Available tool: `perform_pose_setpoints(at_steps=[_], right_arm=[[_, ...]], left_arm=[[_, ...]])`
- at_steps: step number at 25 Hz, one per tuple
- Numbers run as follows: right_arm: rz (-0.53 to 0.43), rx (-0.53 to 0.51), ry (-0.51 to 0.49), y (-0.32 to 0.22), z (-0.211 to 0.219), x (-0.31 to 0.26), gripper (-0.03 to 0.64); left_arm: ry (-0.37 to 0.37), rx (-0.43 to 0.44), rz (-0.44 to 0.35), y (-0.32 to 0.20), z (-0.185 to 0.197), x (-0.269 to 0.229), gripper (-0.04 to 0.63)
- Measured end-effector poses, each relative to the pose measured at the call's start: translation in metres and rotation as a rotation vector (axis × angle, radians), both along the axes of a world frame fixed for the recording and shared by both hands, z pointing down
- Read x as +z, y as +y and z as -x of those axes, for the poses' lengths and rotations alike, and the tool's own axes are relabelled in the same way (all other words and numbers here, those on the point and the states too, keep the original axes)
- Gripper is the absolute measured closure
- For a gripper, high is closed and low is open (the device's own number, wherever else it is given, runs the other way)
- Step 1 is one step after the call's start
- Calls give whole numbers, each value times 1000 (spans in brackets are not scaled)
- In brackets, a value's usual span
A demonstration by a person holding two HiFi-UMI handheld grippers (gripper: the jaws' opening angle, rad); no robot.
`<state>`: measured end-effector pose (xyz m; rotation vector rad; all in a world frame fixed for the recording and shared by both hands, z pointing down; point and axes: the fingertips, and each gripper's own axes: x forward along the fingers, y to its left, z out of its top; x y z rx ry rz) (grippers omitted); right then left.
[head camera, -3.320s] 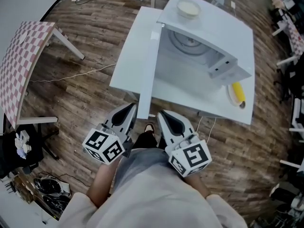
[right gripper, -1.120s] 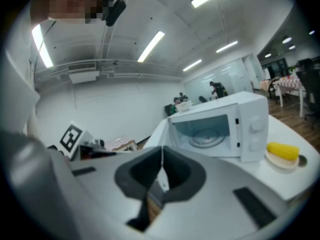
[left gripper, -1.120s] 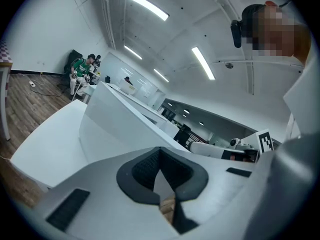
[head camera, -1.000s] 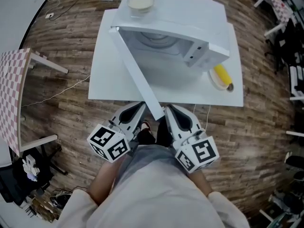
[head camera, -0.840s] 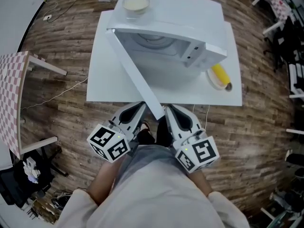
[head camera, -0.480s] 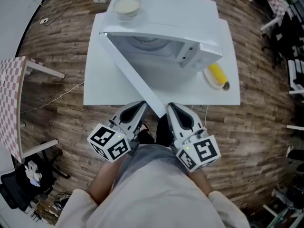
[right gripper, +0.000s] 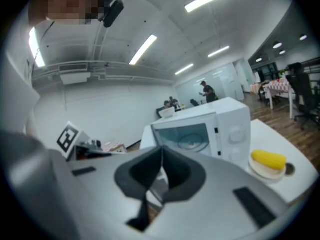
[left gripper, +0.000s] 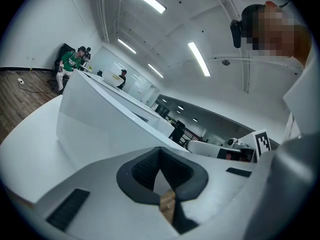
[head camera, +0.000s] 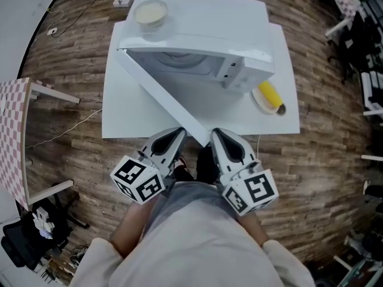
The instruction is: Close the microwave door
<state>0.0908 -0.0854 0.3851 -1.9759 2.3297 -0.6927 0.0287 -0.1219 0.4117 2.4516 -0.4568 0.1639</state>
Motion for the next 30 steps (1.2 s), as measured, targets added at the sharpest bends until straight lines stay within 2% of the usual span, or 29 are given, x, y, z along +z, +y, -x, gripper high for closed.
perform_pose_setpoints(at_steps=[30], right_arm=[[-7,33,9,-17,-49,-4,594]], left_arm=[[20,29,22,-22,-52,-2,581]])
